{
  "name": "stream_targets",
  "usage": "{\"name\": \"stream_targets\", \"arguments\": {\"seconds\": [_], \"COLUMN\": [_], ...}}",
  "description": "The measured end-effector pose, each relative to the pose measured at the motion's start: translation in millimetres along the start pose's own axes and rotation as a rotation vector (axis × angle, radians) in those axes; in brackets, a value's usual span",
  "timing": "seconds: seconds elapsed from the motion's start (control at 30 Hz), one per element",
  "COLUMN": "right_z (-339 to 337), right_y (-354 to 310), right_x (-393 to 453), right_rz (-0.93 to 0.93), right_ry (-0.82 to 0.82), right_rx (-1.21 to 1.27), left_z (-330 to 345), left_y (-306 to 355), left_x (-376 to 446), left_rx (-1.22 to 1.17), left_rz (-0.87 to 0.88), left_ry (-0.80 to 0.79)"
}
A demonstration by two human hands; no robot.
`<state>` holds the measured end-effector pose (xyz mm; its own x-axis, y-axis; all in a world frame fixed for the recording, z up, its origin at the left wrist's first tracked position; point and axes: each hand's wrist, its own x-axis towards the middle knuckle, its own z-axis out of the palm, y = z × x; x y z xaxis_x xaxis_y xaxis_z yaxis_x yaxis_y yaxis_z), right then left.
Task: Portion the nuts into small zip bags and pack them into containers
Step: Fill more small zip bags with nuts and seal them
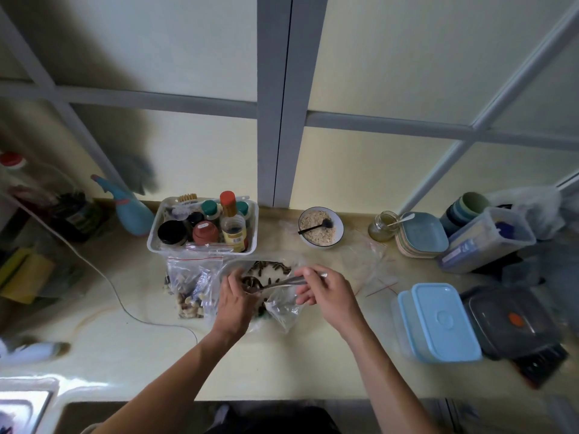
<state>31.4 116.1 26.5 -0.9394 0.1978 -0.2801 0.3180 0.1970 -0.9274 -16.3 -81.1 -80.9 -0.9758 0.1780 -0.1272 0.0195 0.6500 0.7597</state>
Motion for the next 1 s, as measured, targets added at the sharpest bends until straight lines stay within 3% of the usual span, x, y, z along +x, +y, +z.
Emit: {"name": "stream_targets", "arguments": {"seconds": [0.3,0.57,0.83,1.0], "right_z": [-8,-14,-20,-20], "right_y": [-5,-11,-18,-12], "right_x": [-1,7,15,21], "right_rz": [-0.097,-0.2,-0.256,-0.193], "right_ry": [-0.299,-0.082,-0.045,0.187], "right_rx": [-0.212,-0.156,-0.13,-0.102], "left_z": [0,2,1,-1], "left_y": [-8,-11,-16,-20], "left_x": [4,4,3,0], "left_rx": [-0.043,-0.077,-0.055,-0.067], "left_rz": [-0.034,-0.055,-0.009,-0.007], "left_ry": [-0.007,0.004,0.06,0.088]}}
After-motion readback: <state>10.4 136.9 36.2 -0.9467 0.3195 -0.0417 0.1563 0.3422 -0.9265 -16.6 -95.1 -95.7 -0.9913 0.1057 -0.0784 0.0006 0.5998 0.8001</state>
